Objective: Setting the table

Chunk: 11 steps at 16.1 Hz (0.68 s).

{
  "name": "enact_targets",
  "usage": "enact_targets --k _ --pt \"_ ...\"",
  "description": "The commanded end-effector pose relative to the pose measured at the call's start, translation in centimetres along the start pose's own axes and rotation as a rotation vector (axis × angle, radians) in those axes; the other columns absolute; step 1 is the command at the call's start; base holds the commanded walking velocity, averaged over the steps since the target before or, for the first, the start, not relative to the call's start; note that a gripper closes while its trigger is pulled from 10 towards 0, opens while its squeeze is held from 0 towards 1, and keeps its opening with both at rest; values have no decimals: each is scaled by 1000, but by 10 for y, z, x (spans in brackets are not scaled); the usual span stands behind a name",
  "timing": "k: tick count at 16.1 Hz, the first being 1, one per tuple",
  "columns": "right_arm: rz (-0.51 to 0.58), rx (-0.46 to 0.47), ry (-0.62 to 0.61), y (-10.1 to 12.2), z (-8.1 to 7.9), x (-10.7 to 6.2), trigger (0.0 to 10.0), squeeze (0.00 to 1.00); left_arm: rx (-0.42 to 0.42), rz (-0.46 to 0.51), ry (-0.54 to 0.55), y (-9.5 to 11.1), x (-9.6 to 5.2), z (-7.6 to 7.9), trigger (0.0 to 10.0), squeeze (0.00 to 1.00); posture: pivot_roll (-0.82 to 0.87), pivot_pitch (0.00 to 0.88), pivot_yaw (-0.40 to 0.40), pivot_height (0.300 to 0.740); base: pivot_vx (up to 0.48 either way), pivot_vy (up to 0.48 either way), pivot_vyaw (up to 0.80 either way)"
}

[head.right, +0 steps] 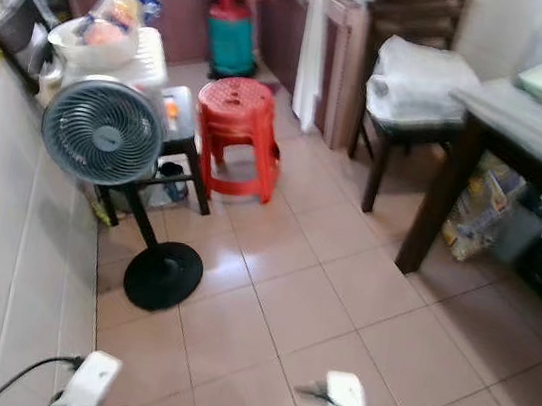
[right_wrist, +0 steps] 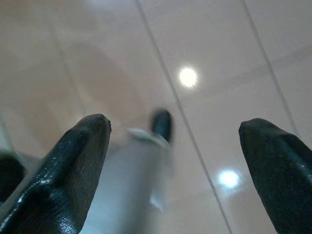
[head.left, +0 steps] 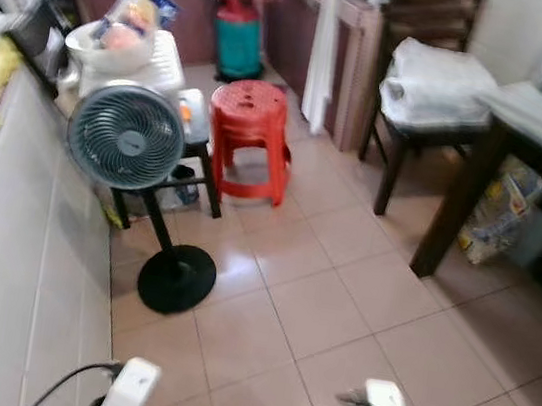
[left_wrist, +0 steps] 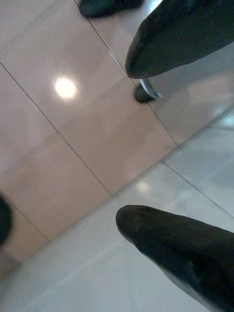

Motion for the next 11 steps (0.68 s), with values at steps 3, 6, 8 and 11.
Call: enact_targets --k 3,6,8,11 --pt "21 -33 30 7 -11 1 10000 0 23 0 9 -1 -1 -5 10000 0 -179 0 116 740 0 0 -800" --pt "7 -72 53 -3 -27 2 10000 0 16 -12 20 -6 -2 -7 10000 0 -165 0 103 740 0 0 -788" --pt "0 -79 59 -7 -34 2 10000 0 -7 -13 26 -7 -2 -7 10000 0 -163 0 101 740 0 0 -788" --pt "-7 -92 58 -10 -37 2 10000 0 -30 -12 26 -8 -2 -8 10000 0 -158 0 101 740 0 0 -788"
Point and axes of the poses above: a point about 5 cm out from each wrist's last joint towards the gripper, its own x axis pointing out of the wrist towards the gripper, its own y axis along the axis of the wrist's last joint, z = x × y, the point moved 5 cm from there along x, pointing out of the wrist towards the gripper, and after that the axes turned 12 degrees about x, right-handed, at the moved point
